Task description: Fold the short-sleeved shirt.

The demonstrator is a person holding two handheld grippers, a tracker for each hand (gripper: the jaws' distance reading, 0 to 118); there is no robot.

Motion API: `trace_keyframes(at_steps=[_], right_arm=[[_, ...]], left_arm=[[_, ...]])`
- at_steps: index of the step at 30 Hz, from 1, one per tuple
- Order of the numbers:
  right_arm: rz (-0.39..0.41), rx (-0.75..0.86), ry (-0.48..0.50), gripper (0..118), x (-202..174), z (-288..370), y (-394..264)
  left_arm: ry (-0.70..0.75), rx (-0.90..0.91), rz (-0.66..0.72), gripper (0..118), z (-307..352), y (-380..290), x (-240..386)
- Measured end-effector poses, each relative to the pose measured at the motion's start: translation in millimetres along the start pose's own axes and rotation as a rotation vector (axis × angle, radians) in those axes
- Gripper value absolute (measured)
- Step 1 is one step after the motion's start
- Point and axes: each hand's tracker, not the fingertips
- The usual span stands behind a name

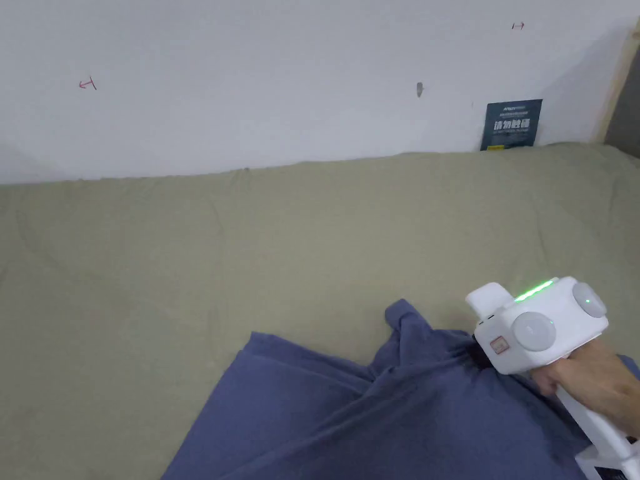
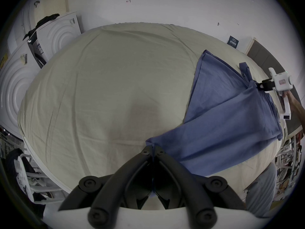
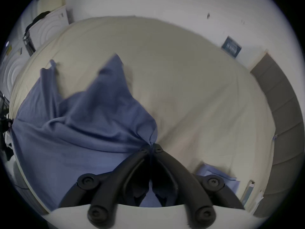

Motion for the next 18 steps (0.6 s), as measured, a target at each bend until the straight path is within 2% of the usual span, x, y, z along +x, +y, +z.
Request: trace_keyframes(at_steps=[2, 7, 10, 13, 18], right_arm=[[0.008, 0.069, -0.026, 3, 0, 33, 1], [-0.044, 0.214, -0.022, 3, 9, 142, -22], [-0.052, 0.313, -0.067, 3, 22, 195, -25], [-0.093, 0.383, -0.065, 3, 36, 249, -23], [-0.126, 0.497, -0.138, 3, 53, 335, -24]], left_arm=[[0.013, 0.014, -0.002, 0, 5, 3, 1], [0.024, 0.122, 0.012, 0, 38, 27, 10], [0.005, 0.199, 0.018, 0, 68, 52, 19], [0.023, 0.286, -0.005, 0, 102, 80, 37], [0.038, 0.406, -0.011, 0, 163, 124, 67]])
